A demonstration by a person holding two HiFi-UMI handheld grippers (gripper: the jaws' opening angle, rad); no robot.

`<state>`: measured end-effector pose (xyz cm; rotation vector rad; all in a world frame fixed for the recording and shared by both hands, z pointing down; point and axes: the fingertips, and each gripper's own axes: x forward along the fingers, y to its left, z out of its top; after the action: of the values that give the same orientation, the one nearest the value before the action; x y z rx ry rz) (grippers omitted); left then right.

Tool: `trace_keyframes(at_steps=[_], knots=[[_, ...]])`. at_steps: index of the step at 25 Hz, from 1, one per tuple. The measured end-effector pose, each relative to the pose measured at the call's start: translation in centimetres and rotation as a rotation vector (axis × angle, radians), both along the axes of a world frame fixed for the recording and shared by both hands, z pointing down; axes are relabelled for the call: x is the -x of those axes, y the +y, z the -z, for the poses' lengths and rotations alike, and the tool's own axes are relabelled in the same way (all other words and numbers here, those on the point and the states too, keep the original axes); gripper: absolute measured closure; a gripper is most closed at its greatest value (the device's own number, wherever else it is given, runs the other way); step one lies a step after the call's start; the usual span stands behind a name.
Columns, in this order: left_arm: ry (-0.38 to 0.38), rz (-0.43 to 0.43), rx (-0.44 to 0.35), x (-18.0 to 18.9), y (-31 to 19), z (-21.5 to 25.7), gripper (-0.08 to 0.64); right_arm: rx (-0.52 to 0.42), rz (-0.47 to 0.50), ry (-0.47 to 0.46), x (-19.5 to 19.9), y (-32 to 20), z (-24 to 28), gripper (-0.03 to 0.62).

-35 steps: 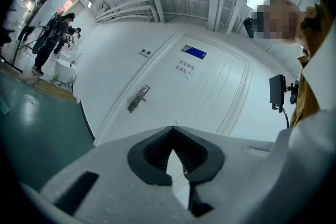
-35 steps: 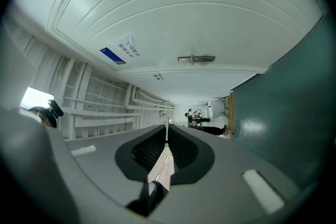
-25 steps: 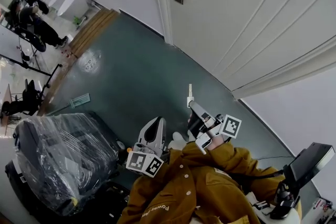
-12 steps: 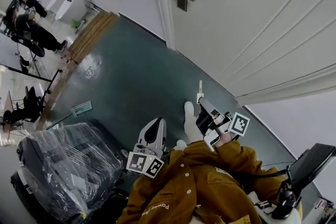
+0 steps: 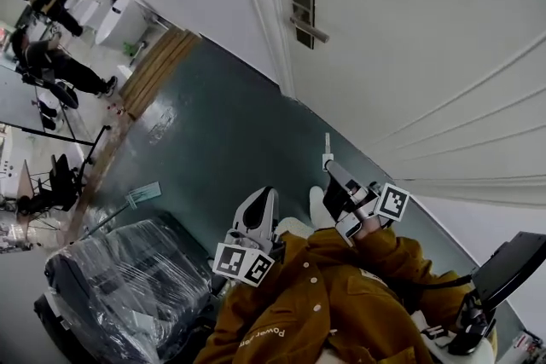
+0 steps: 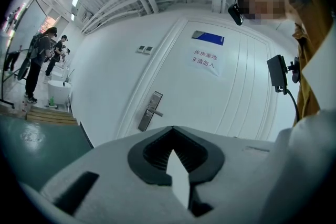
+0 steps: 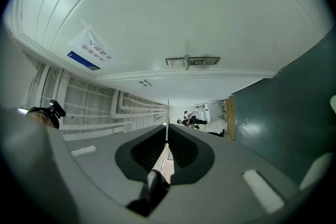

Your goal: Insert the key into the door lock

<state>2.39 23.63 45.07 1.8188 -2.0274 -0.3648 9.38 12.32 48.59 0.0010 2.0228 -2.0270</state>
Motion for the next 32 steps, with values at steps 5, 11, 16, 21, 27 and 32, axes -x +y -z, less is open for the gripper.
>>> trace_keyframes(at_steps=[5, 11, 16, 21, 27, 32], knots=[[0.010, 0.016, 0.007, 4.0, -6.9, 0.8, 0.560, 0.009, 0.022, 0.000, 4.5, -6.6, 0.9, 0.563], [0.007, 0.017, 0.014, 7.1, -10.4, 1.2, 0.560, 0.033, 0.006, 0.015, 7.2, -10.5, 0.9, 0.563], [0.032, -0.035, 0.014, 12.9, -13.4, -0.3, 0.560, 0.051, -0.052, 0.031, 12.0, -12.7, -1.0, 0.563], [0.017, -0.113, 0.000, 16.4, -16.9, 1.0, 0.560, 0.052, -0.135, 0.033, 14.7, -15.7, -0.7, 0.563], [-0.015, -0.230, -0.013, 22.3, -19.9, 1.0, 0.560, 0.042, -0.229, 0.023, 20.3, -17.4, -1.5, 0.563], [-0.019, -0.310, -0.018, 25.0, -23.3, 2.1, 0.560, 0.043, -0.239, 0.024, 23.7, -18.7, -0.2, 0.563]])
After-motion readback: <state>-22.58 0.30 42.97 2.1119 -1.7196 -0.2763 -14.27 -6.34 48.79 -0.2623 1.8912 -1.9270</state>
